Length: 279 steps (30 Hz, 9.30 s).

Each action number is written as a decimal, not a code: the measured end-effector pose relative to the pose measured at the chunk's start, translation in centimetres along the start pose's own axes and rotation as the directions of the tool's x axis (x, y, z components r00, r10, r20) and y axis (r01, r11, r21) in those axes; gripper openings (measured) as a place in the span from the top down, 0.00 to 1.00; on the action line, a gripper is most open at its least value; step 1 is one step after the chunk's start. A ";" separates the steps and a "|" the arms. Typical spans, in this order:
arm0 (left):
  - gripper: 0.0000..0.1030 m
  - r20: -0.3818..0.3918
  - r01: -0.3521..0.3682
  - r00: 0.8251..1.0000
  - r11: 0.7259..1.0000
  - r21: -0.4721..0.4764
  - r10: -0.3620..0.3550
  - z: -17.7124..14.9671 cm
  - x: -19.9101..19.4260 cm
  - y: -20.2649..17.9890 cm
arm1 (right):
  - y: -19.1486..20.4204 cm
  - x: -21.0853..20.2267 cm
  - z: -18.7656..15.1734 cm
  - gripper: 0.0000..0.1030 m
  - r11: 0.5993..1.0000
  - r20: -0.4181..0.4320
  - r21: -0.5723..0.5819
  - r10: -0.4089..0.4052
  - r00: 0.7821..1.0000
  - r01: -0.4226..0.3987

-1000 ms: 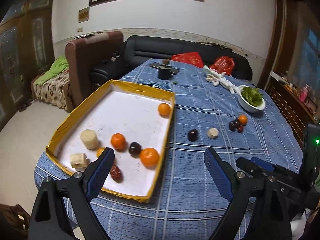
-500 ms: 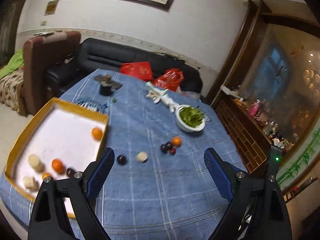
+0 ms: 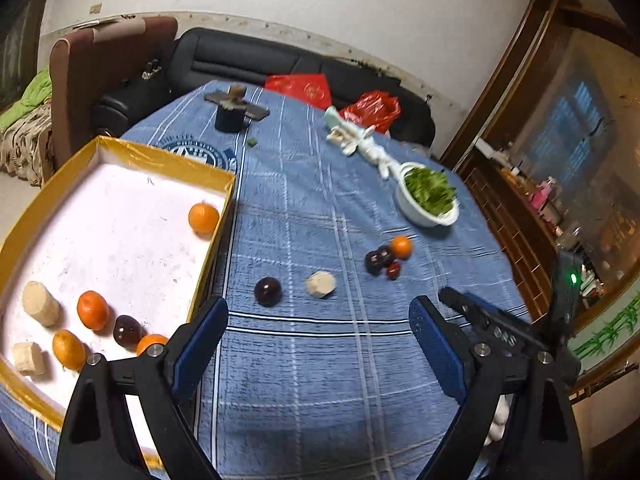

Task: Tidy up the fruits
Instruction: 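Move both tools back toward the remaining yam slice and dark plums, then grasp the yam slice with the left tool while the right grasps a red date, drop both in tray, then move both tools back from the tray toward the dark plums, then grasp a dark plum with each tool and release both into the tray, then move both tools back toward the last plum and orange, then grasp the dark plum with the left tool while the right grasps the orange, then carry the plum and orange into the tray and open both tools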

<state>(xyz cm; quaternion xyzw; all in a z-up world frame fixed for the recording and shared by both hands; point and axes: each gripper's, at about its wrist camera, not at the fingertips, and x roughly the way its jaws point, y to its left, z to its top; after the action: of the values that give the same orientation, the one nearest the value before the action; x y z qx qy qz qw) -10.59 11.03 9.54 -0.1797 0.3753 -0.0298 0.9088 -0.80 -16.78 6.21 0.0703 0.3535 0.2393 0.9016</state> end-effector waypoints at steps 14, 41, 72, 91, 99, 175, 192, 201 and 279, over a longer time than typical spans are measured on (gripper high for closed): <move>0.11 -0.123 -0.048 0.989 0.974 0.222 0.077 -0.3 9.5 -3.2 | 0.1 8.6 2.3 0.47 0.999 -0.073 -0.034 -0.011 0.997 0.009; 0.71 -0.002 -0.142 0.990 0.988 0.054 0.142 1.5 5.3 1.3 | 1.1 5.3 1.9 0.71 0.993 -0.015 -0.060 0.102 0.995 -0.103; 0.29 0.096 -0.118 0.980 0.904 -0.412 0.172 -1.0 -7.1 21.3 | 29.5 12.0 -1.3 0.41 0.888 -0.269 -0.358 0.197 0.943 -0.287; 0.27 0.040 0.002 0.999 0.969 -0.248 0.008 -2.8 -4.1 9.9 | 3.6 3.9 2.2 0.41 0.995 -0.066 -0.065 -0.075 0.995 0.071; 0.27 -0.043 -0.036 0.998 0.999 -0.041 0.035 -3.4 -0.5 3.7 | 3.9 8.5 1.9 0.44 0.996 -0.098 -0.060 -0.070 0.993 0.064; 0.30 0.119 -0.178 0.963 0.904 -0.389 0.241 -4.0 -9.9 18.2 | 26.4 7.0 -3.8 0.47 0.861 -0.279 -0.250 0.373 0.885 -0.442; 0.26 0.051 -0.035 0.998 0.983 -0.178 0.045 -4.0 -5.7 8.4 | 2.3 3.4 1.9 0.47 1.000 -0.081 0.014 0.011 0.997 -0.010; 0.26 -0.006 -0.056 0.998 0.992 -0.114 0.056 -4.1 -3.7 6.0 | -1.7 6.5 5.3 0.47 0.995 -0.074 0.075 -0.065 0.995 0.071; 0.75 0.119 -0.251 0.943 0.897 -0.364 0.312 -4.2 -7.4 18.6 | 20.2 3.5 -3.5 0.62 0.915 -0.162 -0.240 0.291 0.943 -0.323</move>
<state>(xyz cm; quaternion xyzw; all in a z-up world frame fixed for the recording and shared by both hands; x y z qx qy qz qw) -20.34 28.57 5.29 -0.2810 0.3158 0.1841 0.8873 -8.62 2.43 7.42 -0.0102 0.3577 0.4268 0.8306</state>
